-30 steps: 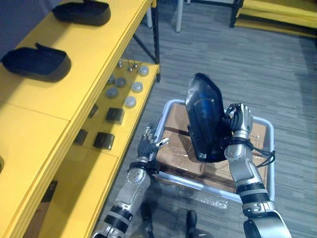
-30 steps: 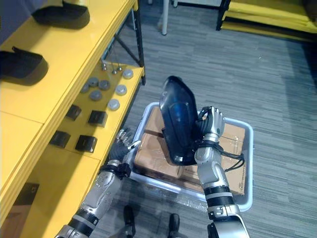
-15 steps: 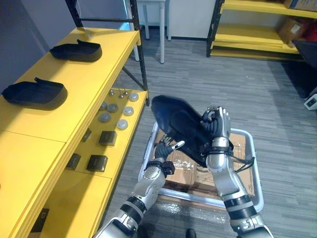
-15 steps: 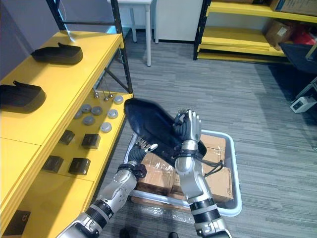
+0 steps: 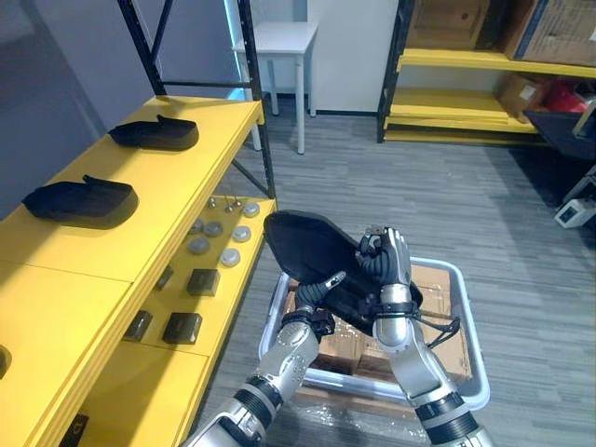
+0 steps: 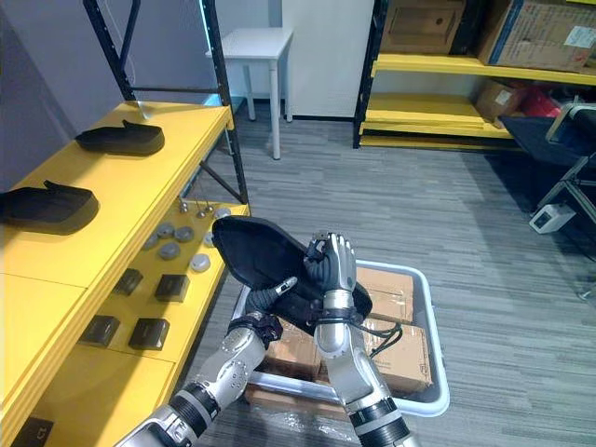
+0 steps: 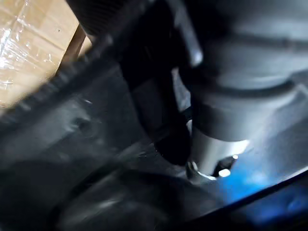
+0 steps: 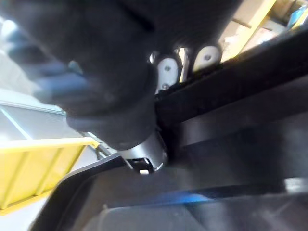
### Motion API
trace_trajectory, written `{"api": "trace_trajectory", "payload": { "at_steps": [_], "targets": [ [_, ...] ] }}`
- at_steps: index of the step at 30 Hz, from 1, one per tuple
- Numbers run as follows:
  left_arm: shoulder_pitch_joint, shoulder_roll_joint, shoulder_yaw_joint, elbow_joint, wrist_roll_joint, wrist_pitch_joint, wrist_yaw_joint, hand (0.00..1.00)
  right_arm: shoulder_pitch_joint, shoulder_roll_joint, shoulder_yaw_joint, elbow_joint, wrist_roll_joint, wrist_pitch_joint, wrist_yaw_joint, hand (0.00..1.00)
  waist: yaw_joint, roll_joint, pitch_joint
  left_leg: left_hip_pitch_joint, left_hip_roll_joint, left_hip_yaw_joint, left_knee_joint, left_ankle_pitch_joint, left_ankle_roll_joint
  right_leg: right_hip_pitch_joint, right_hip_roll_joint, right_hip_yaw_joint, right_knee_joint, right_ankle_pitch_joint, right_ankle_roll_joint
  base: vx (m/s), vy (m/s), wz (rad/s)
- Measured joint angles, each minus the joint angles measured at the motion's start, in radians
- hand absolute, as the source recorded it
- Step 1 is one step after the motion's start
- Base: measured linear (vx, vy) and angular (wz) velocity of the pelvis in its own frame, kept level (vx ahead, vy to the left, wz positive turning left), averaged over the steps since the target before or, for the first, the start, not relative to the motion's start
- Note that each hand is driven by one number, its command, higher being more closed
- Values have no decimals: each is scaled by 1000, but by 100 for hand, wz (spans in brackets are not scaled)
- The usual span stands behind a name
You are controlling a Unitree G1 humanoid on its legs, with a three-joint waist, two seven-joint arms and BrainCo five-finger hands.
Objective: Walk over and take plastic housings, then place them on the shelf
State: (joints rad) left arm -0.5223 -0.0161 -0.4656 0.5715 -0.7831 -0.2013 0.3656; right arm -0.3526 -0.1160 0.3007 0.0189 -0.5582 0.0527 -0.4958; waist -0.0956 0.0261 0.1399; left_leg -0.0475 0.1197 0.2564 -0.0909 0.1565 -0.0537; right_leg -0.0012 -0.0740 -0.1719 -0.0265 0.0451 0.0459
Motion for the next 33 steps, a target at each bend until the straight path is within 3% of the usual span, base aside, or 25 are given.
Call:
{"api": "trace_trajectory", "payload": {
  "at_steps": [3,8,12,15,16,17,19,20,21,22,24,26,27,28,29,30,31,32,33],
  "targets": [
    [26,-10,37,-35,-2,-49,-10,100,4,-5,24,-1,22,-28,-1,100,1,-4,-18,1,5,5,0,-1,-1,0,5,4,-1,1,-2,-45,-6,-5],
    [195,-18,109,-284,-23,-63,-6,100,95,18,91,-153,56,-125,-1,100,2,-6,-43,2,3,-47,2,5,-9,26,8,-50,2,-9,3,-19,-11,30],
    [333,-23,134,-459,-38,-63,-7,100,196,55,157,-197,100,-190,11,100,34,-6,-45,-18,-24,-235,0,25,-18,91,-4,-237,55,-78,5,-22,-31,126],
    [419,-19,149,-688,-2,-71,-54,100,274,84,228,-130,149,-193,68,100,90,-3,-46,-68,-41,-301,-1,28,-18,120,-15,-394,90,-122,14,8,-30,162],
    [433,-18,167,-721,28,-75,-61,100,277,89,233,-128,165,-200,73,100,92,-2,-46,-78,-42,-297,0,28,-18,128,-19,-433,93,-127,16,39,-15,184],
    [456,-4,201,-754,76,-77,-72,100,263,100,231,-129,188,-207,90,100,95,3,-51,-101,-35,-235,4,19,-7,145,-25,-509,94,-131,20,59,15,178],
    [470,10,246,-773,115,-77,-80,100,224,99,226,-113,221,-209,106,100,114,3,-53,-131,-15,-51,35,-28,58,164,-42,-594,95,-138,30,71,39,156],
    [484,22,275,-786,160,-75,-81,100,193,98,227,-98,246,-209,125,100,116,3,-53,-148,12,118,80,-66,90,180,-59,-651,94,-142,38,114,57,137],
    [502,41,296,-803,189,-74,-83,100,163,94,233,-83,258,-210,142,100,119,4,-55,-154,39,253,118,-87,80,200,-75,-697,94,-146,47,156,80,152],
    [521,60,317,-827,206,-69,-89,100,148,93,237,-84,267,-211,170,100,125,8,-58,-161,44,309,145,-88,78,214,-92,-740,96,-156,67,135,73,109],
    [556,92,351,-874,238,-61,-96,100,141,95,256,-85,282,-212,209,100,145,8,-64,-166,22,311,173,-78,87,227,-133,-767,132,-181,98,143,103,59],
    [572,117,371,-902,262,-58,-106,100,135,103,262,-85,302,-212,241,100,166,5,-66,-166,-4,309,197,-66,105,230,-194,-782,209,-212,113,166,127,32],
    [577,128,378,-910,277,-58,-111,100,129,108,269,-84,317,-211,253,100,172,2,-70,-164,-30,303,206,-67,107,229,-240,-790,280,-231,101,260,206,68],
    [573,132,382,-920,295,-52,-120,100,108,116,282,-84,322,-211,268,100,161,0,-75,-153,-84,274,197,-77,147,219,-337,-778,438,-231,88,284,240,78],
    [567,134,383,-924,306,-48,-121,100,98,117,287,-84,322,-211,274,100,157,-3,-76,-146,-102,258,192,-76,159,202,-377,-763,512,-221,65,333,331,118],
    [548,141,383,-927,338,-44,-124,100,78,118,289,-80,322,-210,281,100,149,-3,-75,-121,-133,206,176,-88,175,148,-438,-653,693,-153,-83,258,280,94],
    [541,152,384,-929,349,-45,-124,100,70,122,289,-75,322,-210,286,100,140,-4,-74,-113,-136,182,168,-91,180,108,-431,-560,751,-156,-88,270,247,112],
    [530,180,389,-930,356,-46,-125,100,67,130,288,-74,327,-210,291,100,129,-4,-73,-104,-137,142,158,-92,182,43,-378,-414,814,-193,-39,219,73,105],
    [525,212,388,-931,358,-46,-127,100,67,136,291,-71,338,-209,297,100,117,-4,-69,-77,-137,96,141,-91,182,-21,-293,-268,843,-250,-13,259,22,114]
  ]
}}
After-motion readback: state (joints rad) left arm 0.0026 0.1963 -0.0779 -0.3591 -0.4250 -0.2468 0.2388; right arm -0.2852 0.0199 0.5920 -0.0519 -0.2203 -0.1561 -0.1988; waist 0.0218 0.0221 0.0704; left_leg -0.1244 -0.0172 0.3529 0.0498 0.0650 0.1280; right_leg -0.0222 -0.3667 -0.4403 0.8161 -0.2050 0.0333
